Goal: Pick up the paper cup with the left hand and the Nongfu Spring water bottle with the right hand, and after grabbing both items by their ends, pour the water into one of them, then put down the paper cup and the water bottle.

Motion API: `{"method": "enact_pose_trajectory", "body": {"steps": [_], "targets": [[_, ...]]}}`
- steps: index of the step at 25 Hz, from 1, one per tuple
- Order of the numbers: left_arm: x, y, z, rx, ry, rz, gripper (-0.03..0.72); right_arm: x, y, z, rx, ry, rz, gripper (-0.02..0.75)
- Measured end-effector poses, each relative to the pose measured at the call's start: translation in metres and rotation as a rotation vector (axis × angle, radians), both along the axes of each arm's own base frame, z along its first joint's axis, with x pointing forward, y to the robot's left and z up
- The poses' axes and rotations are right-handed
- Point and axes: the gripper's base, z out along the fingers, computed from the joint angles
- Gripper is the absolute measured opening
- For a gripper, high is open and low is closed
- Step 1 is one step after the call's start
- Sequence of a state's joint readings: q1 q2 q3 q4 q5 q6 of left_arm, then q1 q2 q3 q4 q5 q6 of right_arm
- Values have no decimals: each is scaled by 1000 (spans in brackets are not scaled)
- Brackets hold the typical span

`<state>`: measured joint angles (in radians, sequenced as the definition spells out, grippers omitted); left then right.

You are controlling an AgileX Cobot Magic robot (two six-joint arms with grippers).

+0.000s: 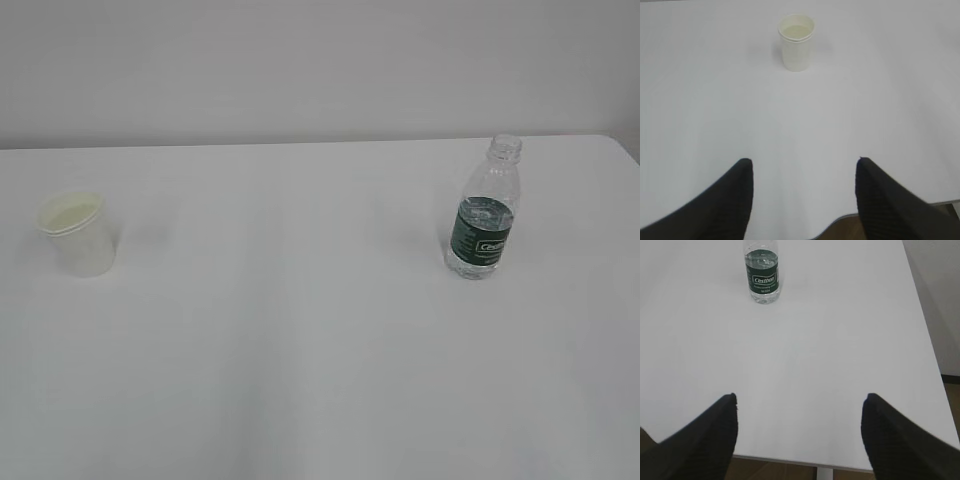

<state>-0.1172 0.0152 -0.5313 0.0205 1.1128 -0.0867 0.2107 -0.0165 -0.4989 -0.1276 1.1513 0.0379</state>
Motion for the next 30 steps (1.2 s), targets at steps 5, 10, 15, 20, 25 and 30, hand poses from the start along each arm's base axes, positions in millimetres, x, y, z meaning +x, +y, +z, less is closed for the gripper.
{"method": "enact_pose_trajectory", "body": {"steps": [5,10,15,20,25,30], "targets": [[-1,0,0,-1,-6,0,461,0,0,0,0,0,0,586],[-2,0,0,-1,-12,0,461,0,0,0,0,-1,0,586],[-2,0,0,-1,-11,0,461,0,0,0,2,-1,-1,586],[-2,0,0,-1,-11,0,461,0,0,0,2,-2,-1,586],[-2,0,0,-1,-11,0,461,0,0,0,2,-2,-1,586],[-2,0,0,-1,-11,0,486,0,0,0,2,-2,-1,586]]}}
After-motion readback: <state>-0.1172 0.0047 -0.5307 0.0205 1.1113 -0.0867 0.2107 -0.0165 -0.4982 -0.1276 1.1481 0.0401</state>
